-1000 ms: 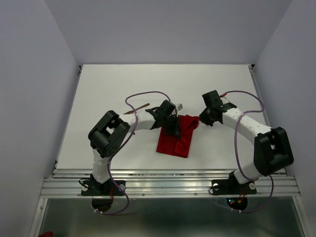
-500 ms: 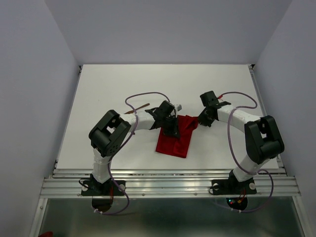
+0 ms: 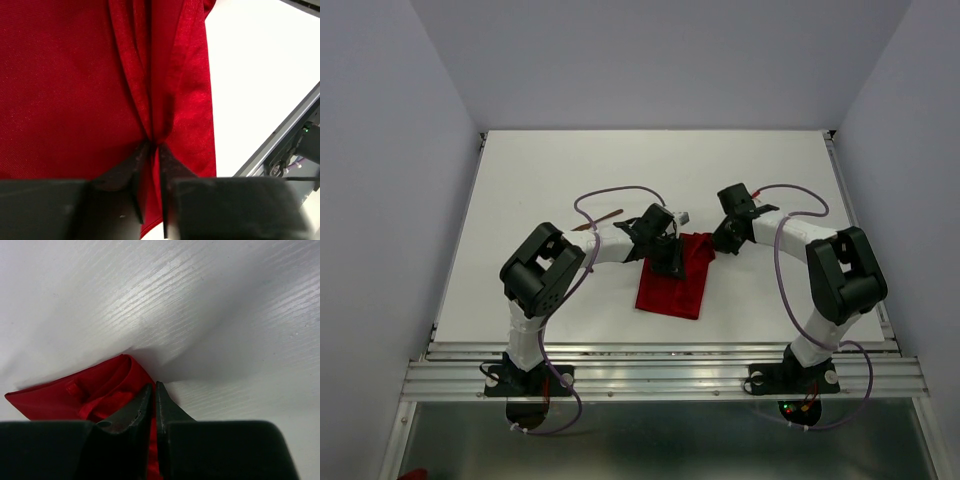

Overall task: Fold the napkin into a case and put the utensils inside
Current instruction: Smooth out the 2/3-rectangle-folded napkin at the center of the board.

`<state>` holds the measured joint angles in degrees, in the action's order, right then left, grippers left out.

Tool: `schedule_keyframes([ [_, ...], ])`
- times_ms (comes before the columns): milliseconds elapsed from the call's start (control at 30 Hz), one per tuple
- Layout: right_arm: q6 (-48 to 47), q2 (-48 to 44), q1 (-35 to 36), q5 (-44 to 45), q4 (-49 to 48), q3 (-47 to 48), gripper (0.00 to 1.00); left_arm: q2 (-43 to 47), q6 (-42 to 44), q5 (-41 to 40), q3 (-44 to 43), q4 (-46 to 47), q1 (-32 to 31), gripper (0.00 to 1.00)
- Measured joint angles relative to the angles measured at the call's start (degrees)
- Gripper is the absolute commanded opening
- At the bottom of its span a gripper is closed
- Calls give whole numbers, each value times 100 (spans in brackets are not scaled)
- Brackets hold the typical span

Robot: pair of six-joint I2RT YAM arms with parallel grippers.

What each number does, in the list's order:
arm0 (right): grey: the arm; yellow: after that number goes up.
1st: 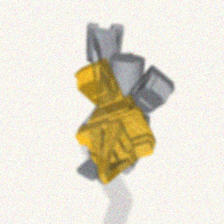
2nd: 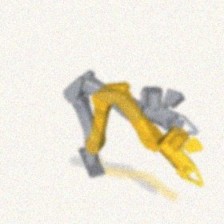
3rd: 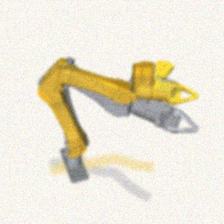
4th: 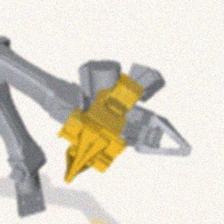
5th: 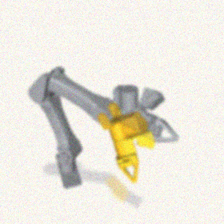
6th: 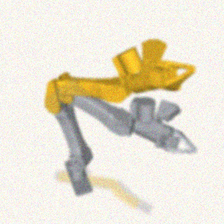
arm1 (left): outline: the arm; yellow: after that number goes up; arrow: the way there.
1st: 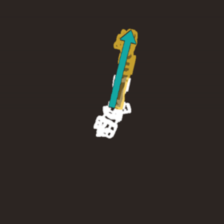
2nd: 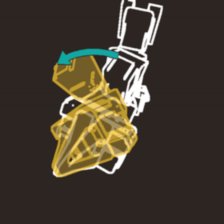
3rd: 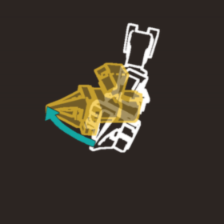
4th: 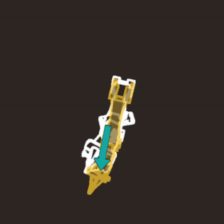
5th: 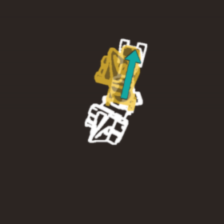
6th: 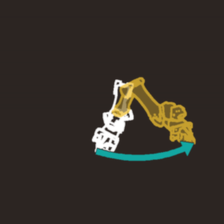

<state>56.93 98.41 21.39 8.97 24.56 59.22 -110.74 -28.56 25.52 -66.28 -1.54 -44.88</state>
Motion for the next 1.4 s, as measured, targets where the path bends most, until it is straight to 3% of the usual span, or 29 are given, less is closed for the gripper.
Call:
schedule_keyframes([
  [100, -7, 0, 9, -4, -15, 11, 11, 2, 28, 46, -11, 0, 2, 56],
  [233, -24, 13, 9, -26, -20, 116, 11, 92, 101, 46, -74, -61, 17, 66],
  [500, -76, 37, 9, -26, -17, 258, 11, 269, 293, -46, -269, -409, 282, 65],
  [767, -127, 192, 33, -44, -20, 417, 11, 389, 422, -22, -503, -472, 739, 45],
  [900, -151, 249, 79, -50, -11, 450, 11, 367, 402, -42, -522, -483, 859, 23],
  [933, -166, 262, 81, -55, -9, 474, 12, 332, 400, -50, -566, -518, 868, 10],
  [1000, -184, 291, 81, -68, -11, 538, 11, 188, 376, -74, -702, -531, 914, 0],
  [1400, -238, 485, 229, -125, 39, 931, 11, -514, 330, -133, -863, -564, 1010, 0],
])
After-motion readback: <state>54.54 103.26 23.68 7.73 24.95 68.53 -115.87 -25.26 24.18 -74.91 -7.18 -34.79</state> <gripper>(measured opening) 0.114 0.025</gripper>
